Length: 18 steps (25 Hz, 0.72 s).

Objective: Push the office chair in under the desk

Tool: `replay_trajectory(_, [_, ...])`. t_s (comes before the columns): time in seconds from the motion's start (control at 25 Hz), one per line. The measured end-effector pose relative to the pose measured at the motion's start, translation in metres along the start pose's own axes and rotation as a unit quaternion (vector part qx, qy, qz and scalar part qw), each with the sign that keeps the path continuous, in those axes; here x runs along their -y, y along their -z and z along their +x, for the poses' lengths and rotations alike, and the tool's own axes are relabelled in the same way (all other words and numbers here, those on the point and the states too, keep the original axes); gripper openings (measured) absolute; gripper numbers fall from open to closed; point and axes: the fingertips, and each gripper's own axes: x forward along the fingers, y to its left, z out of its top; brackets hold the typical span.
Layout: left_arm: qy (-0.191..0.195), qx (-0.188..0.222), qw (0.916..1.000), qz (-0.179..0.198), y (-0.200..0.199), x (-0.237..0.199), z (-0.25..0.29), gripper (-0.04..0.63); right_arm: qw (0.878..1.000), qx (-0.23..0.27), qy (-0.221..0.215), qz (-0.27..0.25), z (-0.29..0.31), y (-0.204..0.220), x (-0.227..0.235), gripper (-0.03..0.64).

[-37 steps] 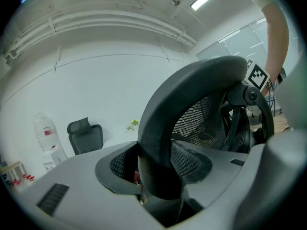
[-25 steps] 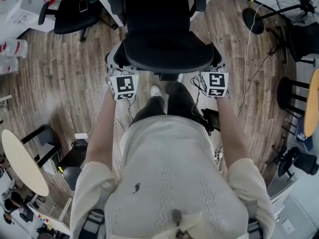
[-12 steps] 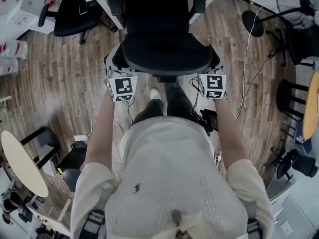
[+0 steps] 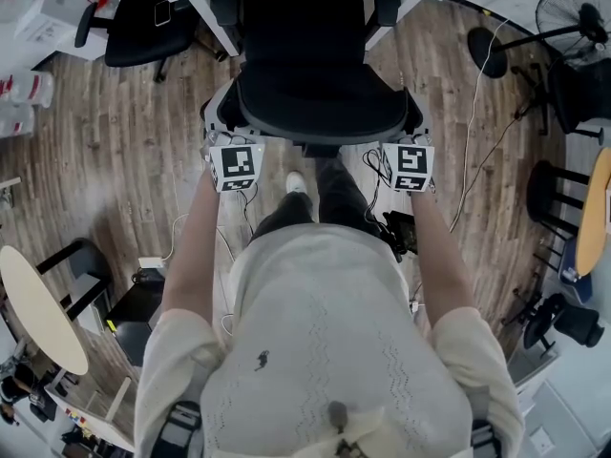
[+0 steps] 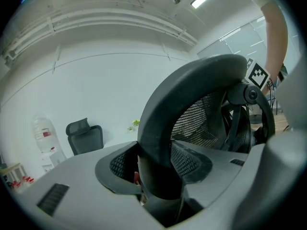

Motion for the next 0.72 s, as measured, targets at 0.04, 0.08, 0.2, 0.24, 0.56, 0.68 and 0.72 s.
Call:
replay_trajectory(0.04, [0.000, -0.003, 1.0000, -0.002, 0.002, -0.001, 0.001, 0.233, 1.000, 0.001, 0.000, 0.000, 0.002, -0.001, 0.000, 0.268])
replay_trajectory(0.08, [-0.001, -0.005, 1.0000, -0.003, 0.003, -0.003, 0.003, 0.233, 1.000, 0.001, -0.001, 0.000, 0.005, -0.001, 0.000, 0.270])
replay_trajectory(0.2, [-0.003, -0.003, 1.0000, -0.002, 0.002, -0.006, 0.009, 0.233, 1.000, 0.001, -0.001, -0.002, 0.011, -0.003, 0.002, 0.268])
replay_trajectory(0.24, [-0.003, -0.003, 1.0000, -0.001, 0.002, -0.006, 0.010, 0.233, 1.000, 0.002, -0.002, -0.001, 0.012, -0.003, 0.002, 0.268])
replay_trajectory(0.56, [-0.006, -0.004, 1.0000, 0.000, 0.001, -0.010, 0.026, 0.233, 1.000, 0.002, -0.002, -0.001, 0.027, -0.004, 0.011, 0.268])
replay_trajectory(0.68, [-0.003, -0.002, 1.0000, -0.001, -0.001, -0.012, 0.032, 0.233, 1.000, 0.001, -0.003, -0.001, 0.032, -0.006, 0.013, 0.269])
replay_trajectory(0.72, [-0.004, 0.001, 1.0000, 0.000, -0.002, -0.013, 0.033, 0.233, 1.000, 0.002, -0.003, -0.002, 0.033, -0.007, 0.013, 0.268])
